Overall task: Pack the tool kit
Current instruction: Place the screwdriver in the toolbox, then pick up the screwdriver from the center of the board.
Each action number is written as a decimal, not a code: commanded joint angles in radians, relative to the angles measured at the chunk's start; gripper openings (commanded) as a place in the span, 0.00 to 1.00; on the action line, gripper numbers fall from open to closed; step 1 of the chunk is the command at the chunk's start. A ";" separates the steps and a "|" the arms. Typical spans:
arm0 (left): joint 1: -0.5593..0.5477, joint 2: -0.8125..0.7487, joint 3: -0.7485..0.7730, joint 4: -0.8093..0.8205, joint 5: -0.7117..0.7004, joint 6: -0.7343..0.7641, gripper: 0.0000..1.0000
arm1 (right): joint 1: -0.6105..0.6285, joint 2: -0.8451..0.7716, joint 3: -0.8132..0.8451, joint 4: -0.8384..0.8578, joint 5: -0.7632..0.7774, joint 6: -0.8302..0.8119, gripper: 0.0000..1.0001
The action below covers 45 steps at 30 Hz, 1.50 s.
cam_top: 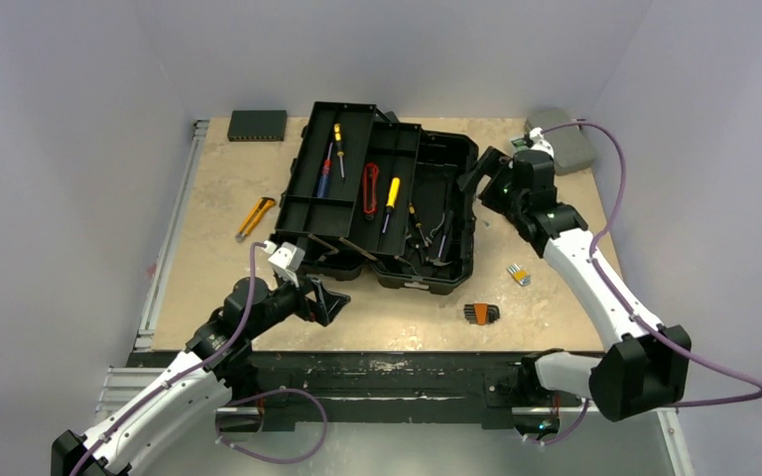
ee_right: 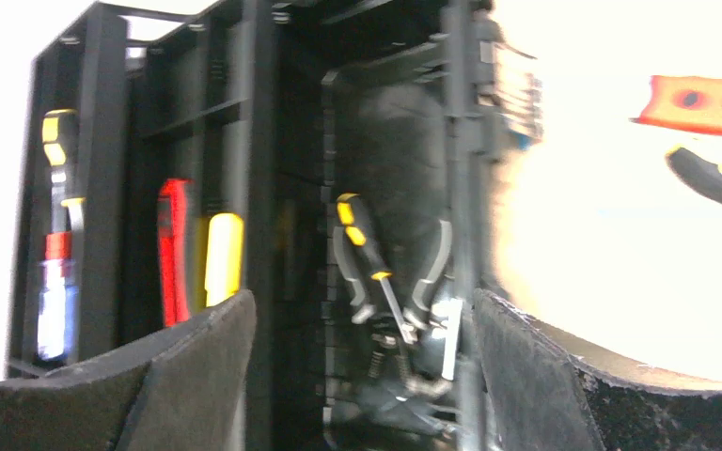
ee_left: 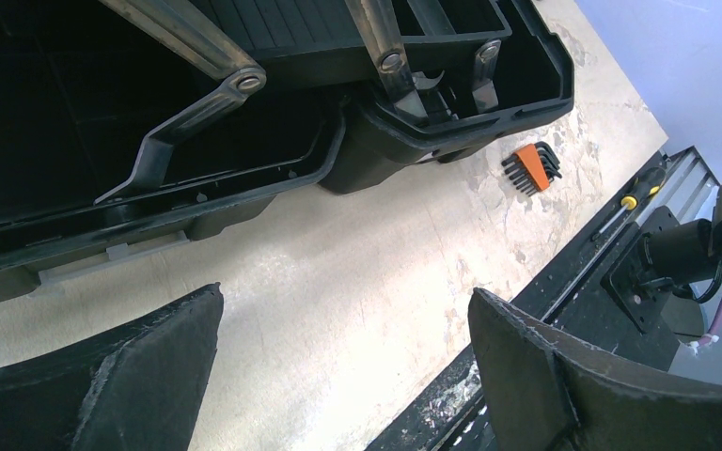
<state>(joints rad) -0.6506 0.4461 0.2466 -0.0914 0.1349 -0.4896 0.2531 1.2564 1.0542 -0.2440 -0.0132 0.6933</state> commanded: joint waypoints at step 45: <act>-0.004 0.003 -0.001 0.047 0.003 -0.002 0.99 | -0.307 0.586 0.343 -0.275 0.193 -0.493 0.80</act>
<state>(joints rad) -0.6506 0.4496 0.2466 -0.0910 0.1352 -0.4896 -0.0578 1.7325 1.2633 -0.4435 0.2043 0.2710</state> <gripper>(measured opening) 0.987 0.827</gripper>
